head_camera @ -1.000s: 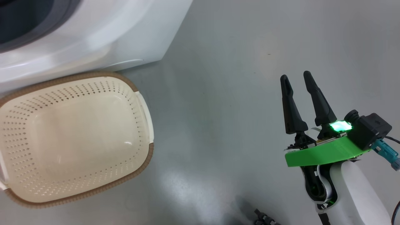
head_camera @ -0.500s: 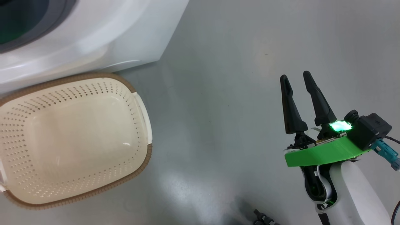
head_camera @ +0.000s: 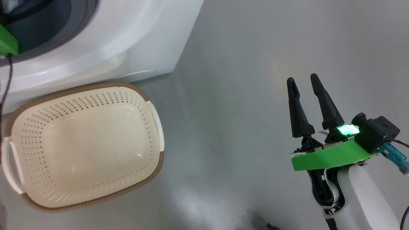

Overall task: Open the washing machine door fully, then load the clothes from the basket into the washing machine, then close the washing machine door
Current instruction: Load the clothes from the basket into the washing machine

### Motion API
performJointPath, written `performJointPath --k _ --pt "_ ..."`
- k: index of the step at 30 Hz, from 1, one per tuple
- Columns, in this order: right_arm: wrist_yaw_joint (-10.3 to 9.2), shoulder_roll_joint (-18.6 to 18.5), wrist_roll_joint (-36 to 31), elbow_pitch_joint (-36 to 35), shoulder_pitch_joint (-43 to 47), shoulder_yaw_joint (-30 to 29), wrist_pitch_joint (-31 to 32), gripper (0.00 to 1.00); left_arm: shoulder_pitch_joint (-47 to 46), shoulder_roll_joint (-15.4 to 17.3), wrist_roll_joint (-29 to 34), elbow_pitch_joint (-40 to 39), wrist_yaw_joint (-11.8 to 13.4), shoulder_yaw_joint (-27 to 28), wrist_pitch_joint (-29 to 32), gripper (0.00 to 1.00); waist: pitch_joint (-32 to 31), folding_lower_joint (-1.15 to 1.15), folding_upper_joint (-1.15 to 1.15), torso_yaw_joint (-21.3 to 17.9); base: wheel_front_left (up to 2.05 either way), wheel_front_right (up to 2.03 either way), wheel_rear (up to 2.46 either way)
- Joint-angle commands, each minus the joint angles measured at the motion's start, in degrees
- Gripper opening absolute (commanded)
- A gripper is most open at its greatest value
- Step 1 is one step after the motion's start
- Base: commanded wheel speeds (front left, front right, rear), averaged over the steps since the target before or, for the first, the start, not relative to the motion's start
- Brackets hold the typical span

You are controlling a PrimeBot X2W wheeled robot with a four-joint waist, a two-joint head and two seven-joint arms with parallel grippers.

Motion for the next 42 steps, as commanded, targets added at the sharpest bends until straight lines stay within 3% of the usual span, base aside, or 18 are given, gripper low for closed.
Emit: performJointPath --k 1,16,28,42 --pt "0.25 -0.42 -0.54 -1.03 0.77 0.91 -0.45 1.00 1.30 1.80 -0.39 -1.62 -0.01 0.96 -0.29 1.00 -0.90 0.00 0.00 0.65 0.00 0.00 0.00" --pt "0.25 -0.43 -2.47 0.01 3.02 0.21 -0.45 1.00 13.32 -2.15 -1.90 -10.28 -0.70 6.13 -0.29 1.00 -7.55 0.00 0.00 3.70 0.00 0.00 0.00" --pt "0.25 -3.29 -2.84 0.72 6.29 0.03 -0.45 1.00 27.10 -7.74 1.45 -20.52 -0.94 11.35 -0.29 1.00 -15.06 0.00 0.00 7.43 0.00 0.00 0.00" --pt "0.25 -5.77 -2.70 1.48 10.56 -0.66 -0.45 1.00 41.12 -11.44 6.94 -29.15 -0.68 16.56 -0.29 1.00 -22.33 0.00 0.00 10.88 0.00 0.00 0.00"
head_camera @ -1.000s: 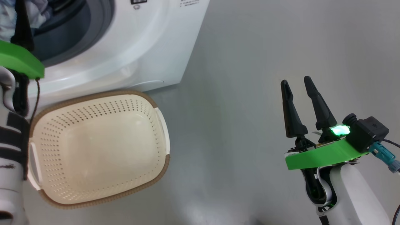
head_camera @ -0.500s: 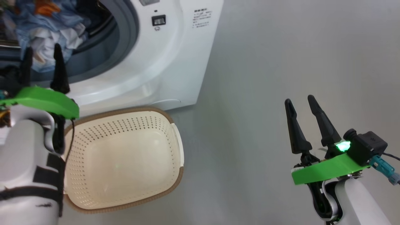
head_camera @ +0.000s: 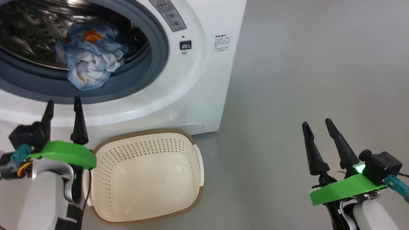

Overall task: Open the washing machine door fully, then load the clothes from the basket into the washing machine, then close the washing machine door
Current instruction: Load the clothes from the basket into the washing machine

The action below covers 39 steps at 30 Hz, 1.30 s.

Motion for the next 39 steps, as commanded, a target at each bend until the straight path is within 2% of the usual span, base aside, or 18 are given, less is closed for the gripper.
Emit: performJointPath --k 1,18,29,39 --pt "0.25 -0.84 -0.52 -1.20 0.60 1.05 -0.45 1.00 1.13 1.51 0.88 -2.39 0.23 2.13 -0.30 1.00 -2.15 0.00 0.00 1.74 0.00 0.00 0.00" --pt "0.25 -2.15 -0.48 -1.42 5.02 -0.55 -0.45 1.00 14.20 -2.70 4.40 -12.28 0.02 6.49 -0.30 1.00 -6.49 0.00 0.00 4.39 0.00 0.00 0.00" --pt "0.25 -2.52 -0.53 -1.59 6.80 -1.53 -0.45 1.00 21.94 -3.76 5.38 -18.80 -0.16 8.87 -0.30 1.00 -8.09 0.00 0.00 5.36 0.00 0.00 0.00" --pt "0.25 -2.66 -0.58 -1.67 7.51 -1.92 -0.45 1.00 24.93 -4.13 5.36 -21.89 -0.36 8.93 -0.30 1.00 -8.54 0.00 0.00 5.43 0.00 0.00 0.00"
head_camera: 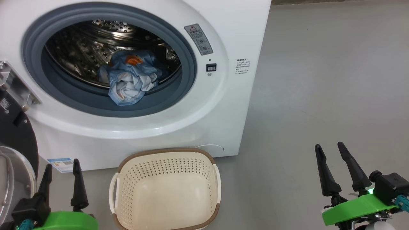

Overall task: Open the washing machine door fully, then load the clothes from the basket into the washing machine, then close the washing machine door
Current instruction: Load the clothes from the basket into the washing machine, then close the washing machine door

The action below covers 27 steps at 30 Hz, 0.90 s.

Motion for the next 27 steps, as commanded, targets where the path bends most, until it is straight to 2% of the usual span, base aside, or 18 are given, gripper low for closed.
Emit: performJointPath --k 1,27 --pt "0.25 -1.06 -0.58 -1.50 0.60 0.61 -0.46 1.00 0.06 1.03 0.23 -1.94 -0.11 1.45 -0.30 1.00 -0.08 0.00 0.00 -0.03 0.00 0.00 0.00" --pt "0.25 -1.04 -0.70 -1.61 2.22 0.55 -0.46 1.00 1.48 1.40 -0.33 -1.64 -0.28 0.88 -0.30 1.00 -1.78 0.00 0.00 -0.37 -0.03 0.03 0.00"
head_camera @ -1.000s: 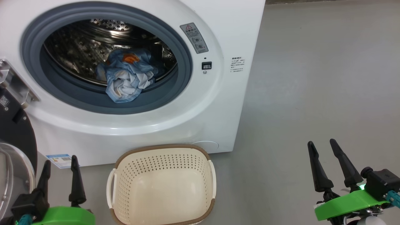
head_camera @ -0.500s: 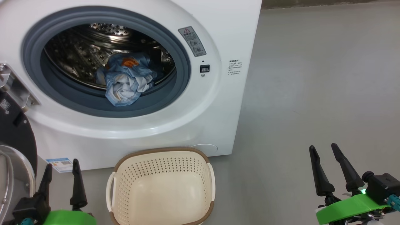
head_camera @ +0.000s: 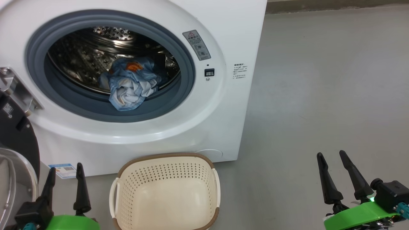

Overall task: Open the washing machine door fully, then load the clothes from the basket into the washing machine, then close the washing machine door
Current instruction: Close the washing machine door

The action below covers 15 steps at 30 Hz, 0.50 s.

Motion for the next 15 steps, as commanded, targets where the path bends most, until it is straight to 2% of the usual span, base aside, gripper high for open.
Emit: performJointPath --k 1,6,15 --pt "0.25 -1.05 -0.51 -1.47 -0.13 1.09 -0.46 1.00 0.22 1.42 0.03 -0.97 -0.11 1.70 -0.30 1.00 -0.08 0.00 0.00 0.05 -0.51 0.51 0.00" --pt "0.25 -1.10 -0.50 -1.48 -0.05 1.16 -0.46 1.00 0.24 1.35 0.21 -0.65 -0.11 1.80 -0.30 1.00 -0.25 0.00 0.00 0.07 -0.92 0.92 0.00" --pt "0.25 -1.07 -0.46 -1.46 0.00 1.07 -0.46 1.00 0.30 1.69 -0.96 -1.52 -0.12 0.83 -0.30 1.00 -0.13 0.00 0.00 0.26 -1.39 1.39 0.00"
